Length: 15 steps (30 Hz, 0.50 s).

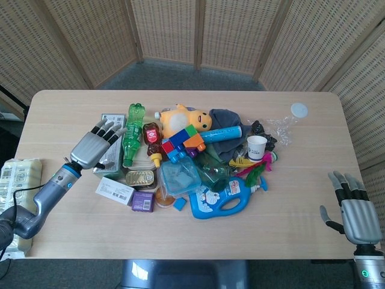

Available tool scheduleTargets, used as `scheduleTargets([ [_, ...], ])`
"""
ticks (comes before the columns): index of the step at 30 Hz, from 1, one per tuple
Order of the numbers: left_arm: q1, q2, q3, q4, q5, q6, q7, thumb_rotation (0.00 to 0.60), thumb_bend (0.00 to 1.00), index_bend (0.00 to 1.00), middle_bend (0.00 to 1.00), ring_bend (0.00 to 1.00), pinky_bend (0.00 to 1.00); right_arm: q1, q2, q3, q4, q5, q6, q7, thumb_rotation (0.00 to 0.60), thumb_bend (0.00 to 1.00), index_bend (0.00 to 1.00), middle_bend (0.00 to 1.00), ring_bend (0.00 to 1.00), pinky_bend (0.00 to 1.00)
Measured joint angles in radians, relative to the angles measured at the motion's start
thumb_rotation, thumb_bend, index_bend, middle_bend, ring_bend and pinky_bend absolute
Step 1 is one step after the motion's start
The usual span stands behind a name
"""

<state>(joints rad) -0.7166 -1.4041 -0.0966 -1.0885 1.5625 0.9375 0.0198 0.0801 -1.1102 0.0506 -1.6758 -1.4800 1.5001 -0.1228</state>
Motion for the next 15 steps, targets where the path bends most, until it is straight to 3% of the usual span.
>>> scheduleTargets([
  [15,-0.082,-0.124,-0.005,0.157,-0.036,-0.067,-0.012,0.451,0.25,0.00,0.00,0.00,0.00,-0.028,0.009,0.003,0.016,0.006,0.022,0.025,0.495,0.42,0.03,0.00,0.00,0.00],
])
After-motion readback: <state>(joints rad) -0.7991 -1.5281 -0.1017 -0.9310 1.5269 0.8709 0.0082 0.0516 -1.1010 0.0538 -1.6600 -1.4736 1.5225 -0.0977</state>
